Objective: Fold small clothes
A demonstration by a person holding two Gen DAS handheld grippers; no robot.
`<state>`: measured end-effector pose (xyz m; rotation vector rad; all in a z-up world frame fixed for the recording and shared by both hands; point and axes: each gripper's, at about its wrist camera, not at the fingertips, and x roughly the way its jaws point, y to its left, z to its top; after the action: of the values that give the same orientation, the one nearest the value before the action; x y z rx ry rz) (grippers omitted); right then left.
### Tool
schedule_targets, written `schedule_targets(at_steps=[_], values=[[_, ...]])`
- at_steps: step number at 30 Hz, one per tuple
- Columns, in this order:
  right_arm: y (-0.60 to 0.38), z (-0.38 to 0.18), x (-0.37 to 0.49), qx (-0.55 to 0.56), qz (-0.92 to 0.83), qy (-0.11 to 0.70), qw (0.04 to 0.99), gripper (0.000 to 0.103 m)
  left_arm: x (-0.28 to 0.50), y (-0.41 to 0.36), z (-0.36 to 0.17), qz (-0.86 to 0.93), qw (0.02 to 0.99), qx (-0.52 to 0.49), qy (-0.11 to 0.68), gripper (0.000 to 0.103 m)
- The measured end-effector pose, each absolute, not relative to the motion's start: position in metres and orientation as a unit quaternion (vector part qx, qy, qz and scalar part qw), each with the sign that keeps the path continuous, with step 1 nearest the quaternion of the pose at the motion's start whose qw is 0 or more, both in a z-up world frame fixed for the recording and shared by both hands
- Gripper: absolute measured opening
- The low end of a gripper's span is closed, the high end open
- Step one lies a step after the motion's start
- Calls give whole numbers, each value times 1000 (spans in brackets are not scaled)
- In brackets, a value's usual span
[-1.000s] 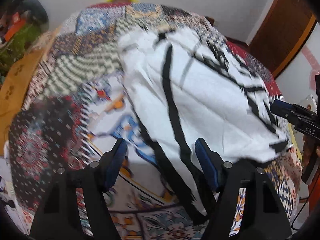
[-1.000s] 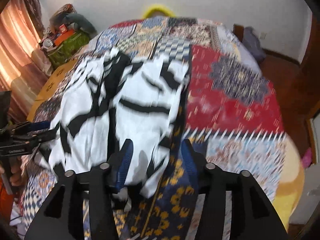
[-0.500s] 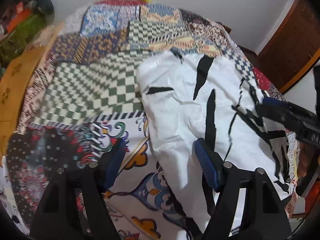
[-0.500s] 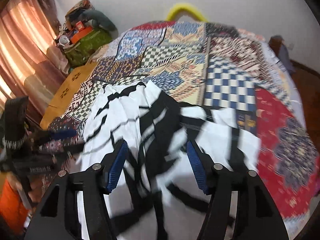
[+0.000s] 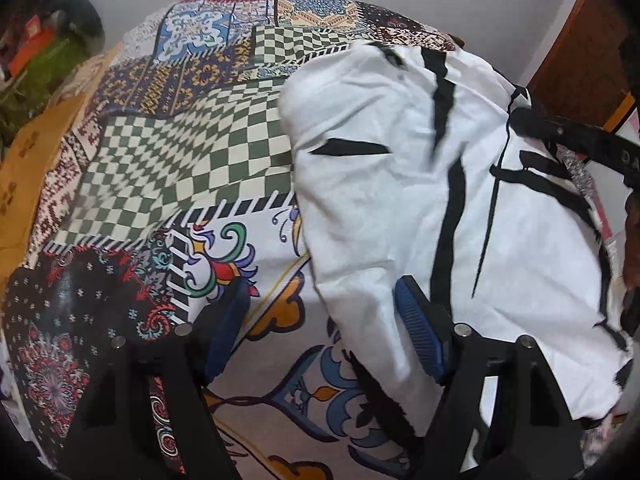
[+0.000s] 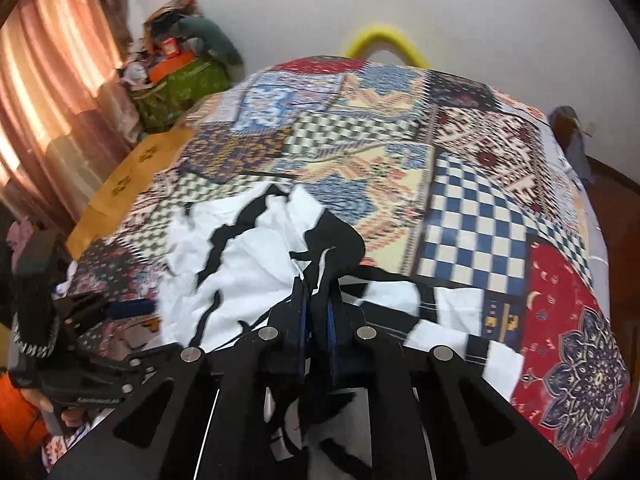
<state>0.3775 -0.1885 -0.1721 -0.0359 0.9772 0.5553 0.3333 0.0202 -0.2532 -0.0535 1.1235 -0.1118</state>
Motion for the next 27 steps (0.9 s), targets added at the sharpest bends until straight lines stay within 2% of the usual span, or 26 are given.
schedule_targets(at_steps=[3,8,10,12,14,17,18,19,21,22,27], values=[[-185,-184,380,-43,250,481,839,9,335,21,-253,-49,842,-25,537,79],[-205,-158,362,-6,248,482,840,27,323,29,-238,-62,831,-64,550,77],[-207,-151,351,4,264,484,834,45,313,27,-232,-82,827,-77,551,77],[-209,-151,332,13,285,488,825,46,302,18,-227,-96,827,-71,549,77],[-205,-160,321,11,293,503,813,46,293,8,-226,-107,826,-63,550,77],[-200,-181,305,6,298,526,797,46,281,-9,-231,-117,819,-61,558,62],[-199,-186,301,6,299,530,793,39,278,-13,-231,-110,825,-52,552,56],[-198,-189,298,7,299,531,793,28,275,-17,-229,-110,829,-45,546,50],[-200,-191,293,8,298,528,795,15,270,-23,-223,-103,836,-34,538,20],[-201,-190,292,10,298,525,797,10,269,-23,-220,-101,838,-32,535,11],[-203,-180,284,-8,293,499,815,8,263,-16,-217,-91,845,-10,527,9]])
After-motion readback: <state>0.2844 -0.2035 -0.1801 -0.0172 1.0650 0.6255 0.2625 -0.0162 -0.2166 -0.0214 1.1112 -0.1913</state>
